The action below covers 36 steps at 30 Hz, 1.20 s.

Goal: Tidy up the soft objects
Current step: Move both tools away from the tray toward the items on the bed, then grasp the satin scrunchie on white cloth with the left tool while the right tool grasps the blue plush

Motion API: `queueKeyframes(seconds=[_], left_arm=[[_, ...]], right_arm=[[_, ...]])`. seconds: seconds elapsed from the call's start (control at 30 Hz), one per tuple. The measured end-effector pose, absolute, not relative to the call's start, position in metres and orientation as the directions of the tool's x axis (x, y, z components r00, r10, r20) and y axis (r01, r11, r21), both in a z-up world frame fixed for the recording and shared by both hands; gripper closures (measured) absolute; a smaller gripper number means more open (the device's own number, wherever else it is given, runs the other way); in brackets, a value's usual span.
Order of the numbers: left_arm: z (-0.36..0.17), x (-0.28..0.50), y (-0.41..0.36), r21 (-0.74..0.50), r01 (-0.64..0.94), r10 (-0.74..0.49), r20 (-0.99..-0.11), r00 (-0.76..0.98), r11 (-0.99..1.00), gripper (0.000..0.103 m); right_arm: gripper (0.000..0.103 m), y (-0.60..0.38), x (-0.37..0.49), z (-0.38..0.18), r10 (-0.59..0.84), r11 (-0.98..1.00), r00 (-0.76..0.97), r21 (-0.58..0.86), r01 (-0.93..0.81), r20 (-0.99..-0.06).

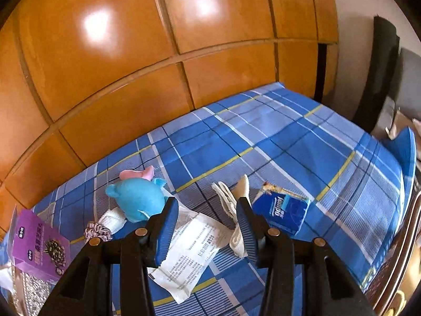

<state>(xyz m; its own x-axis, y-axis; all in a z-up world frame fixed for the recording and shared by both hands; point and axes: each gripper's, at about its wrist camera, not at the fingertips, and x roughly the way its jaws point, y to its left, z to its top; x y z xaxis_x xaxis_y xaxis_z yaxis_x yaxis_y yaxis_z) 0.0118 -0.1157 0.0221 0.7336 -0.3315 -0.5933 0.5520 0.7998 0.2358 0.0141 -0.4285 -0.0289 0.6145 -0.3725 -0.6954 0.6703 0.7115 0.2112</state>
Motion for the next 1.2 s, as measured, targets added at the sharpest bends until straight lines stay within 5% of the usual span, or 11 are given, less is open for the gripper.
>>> queueKeyframes(seconds=[0.47, 0.77, 1.03, 1.07, 1.1, 1.17, 1.2], left_arm=[[-0.017, 0.069, -0.213, 0.176, 0.650, -0.356, -0.717, 0.599, 0.739, 0.038], [-0.061, 0.136, -0.274, 0.254, 0.628, -0.238, -0.771, 0.591, 0.736, 0.038], [-0.097, 0.186, -0.303, 0.273, 0.599, -0.159, -0.807, 0.568, 0.753, 0.024], [-0.104, 0.191, -0.305, 0.268, 0.601, -0.153, -0.818, 0.555, 0.753, 0.028], [-0.113, 0.197, -0.305, 0.231, 0.613, -0.161, -0.841, 0.516, 0.755, 0.046], [-0.113, 0.199, -0.300, 0.132, 0.621, -0.230, -0.854, 0.467, 0.773, 0.063], [-0.112, 0.196, -0.297, 0.116, 0.619, -0.241, -0.854, 0.461, 0.777, 0.065]], right_arm=[[0.057, -0.444, 0.005, -0.036, -0.295, 0.660, 0.641, 0.334, 0.673, -0.709], [0.057, -0.455, 0.001, -0.046, -0.212, 0.615, 0.659, 0.425, 0.664, -0.721], [0.057, -0.450, 0.010, -0.050, -0.160, 0.642, 0.666, 0.436, 0.631, -0.728], [0.057, -0.450, 0.010, -0.051, -0.156, 0.644, 0.666, 0.436, 0.629, -0.730], [0.057, -0.450, 0.011, -0.052, -0.152, 0.644, 0.664, 0.437, 0.628, -0.732], [0.057, -0.450, 0.011, -0.052, -0.147, 0.643, 0.665, 0.440, 0.627, -0.732], [0.057, -0.450, 0.011, -0.052, -0.144, 0.643, 0.667, 0.443, 0.625, -0.731]])
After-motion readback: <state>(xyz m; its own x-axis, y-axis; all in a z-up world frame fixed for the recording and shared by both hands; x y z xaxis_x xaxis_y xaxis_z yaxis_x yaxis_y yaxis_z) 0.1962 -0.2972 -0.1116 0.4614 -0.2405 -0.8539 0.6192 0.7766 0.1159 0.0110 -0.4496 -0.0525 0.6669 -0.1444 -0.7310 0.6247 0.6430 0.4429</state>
